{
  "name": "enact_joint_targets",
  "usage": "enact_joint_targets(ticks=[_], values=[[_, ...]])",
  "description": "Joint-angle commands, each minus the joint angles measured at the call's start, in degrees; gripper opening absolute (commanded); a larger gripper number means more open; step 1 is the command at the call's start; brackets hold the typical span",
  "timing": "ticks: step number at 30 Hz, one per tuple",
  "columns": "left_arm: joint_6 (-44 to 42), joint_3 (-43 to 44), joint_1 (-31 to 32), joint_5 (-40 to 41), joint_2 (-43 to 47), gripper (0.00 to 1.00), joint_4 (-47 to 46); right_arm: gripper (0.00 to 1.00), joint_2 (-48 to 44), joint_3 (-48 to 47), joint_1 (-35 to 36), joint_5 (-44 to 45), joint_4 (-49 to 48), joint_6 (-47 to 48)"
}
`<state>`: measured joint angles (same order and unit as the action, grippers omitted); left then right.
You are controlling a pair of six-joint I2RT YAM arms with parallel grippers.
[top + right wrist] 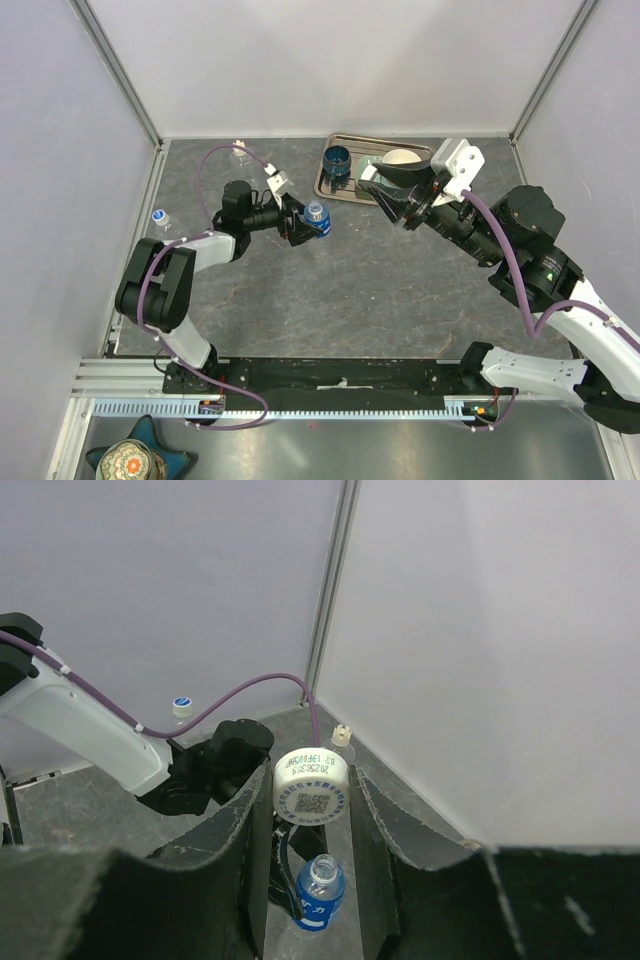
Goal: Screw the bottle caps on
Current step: Pick up the plastic bottle at the center of the board.
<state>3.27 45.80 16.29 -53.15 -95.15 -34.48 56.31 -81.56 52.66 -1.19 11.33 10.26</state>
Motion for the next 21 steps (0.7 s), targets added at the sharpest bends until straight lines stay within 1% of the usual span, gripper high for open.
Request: enact_joint_targets(ticks=[1, 8, 9, 10, 12, 13, 16, 19, 21], values=[[1.8, 2.4, 0.3, -2.6, -2.2, 0.99, -6.8, 0.28, -0.4, -1.8, 0.2, 2.1, -1.0, -0.7], [1.7, 1.7, 0.3, -5.7, -4.7, 0.98, -8.8, 0.28, -0.3, -2.1, 0.2, 2.6, -0.7, -0.9], [1.6, 1.7, 0.3, -6.0, -4.8, 0.95, -8.8, 0.28, -0.4, -2.2, 0.2, 2.7, -0.6, -1.0], [1.3, 1.7, 0.3, -6.3, -5.0, 0.88, -8.7, 0.28, -0.4, -2.3, 0.2, 2.9, -0.3, -1.2], [0.7, 1.6, 0.3, -6.4, -4.9, 0.80, -7.6, 0.28, -0.4, -2.5, 0.2, 2.9, -0.2, -1.5], [-0.1, 1.7, 0.4, -6.6, -4.9, 0.72, -7.2, 0.28, -0.4, -2.5, 0.2, 3.0, 0.1, -1.6], [-0.9, 1.8, 0.7, -6.4, -4.9, 0.62, -6.0, 0.28, -0.6, -2.6, 0.2, 3.2, 0.5, -2.0], [-0.5, 1.8, 1.1, -6.3, -4.3, 0.58, -6.0, 0.28, -0.7, -2.6, 0.2, 3.5, 1.0, -2.6], [0.2, 1.9, 1.4, -6.5, -3.2, 0.56, -5.3, 0.28, -0.5, -2.8, 0.2, 3.6, 1.3, -2.9]])
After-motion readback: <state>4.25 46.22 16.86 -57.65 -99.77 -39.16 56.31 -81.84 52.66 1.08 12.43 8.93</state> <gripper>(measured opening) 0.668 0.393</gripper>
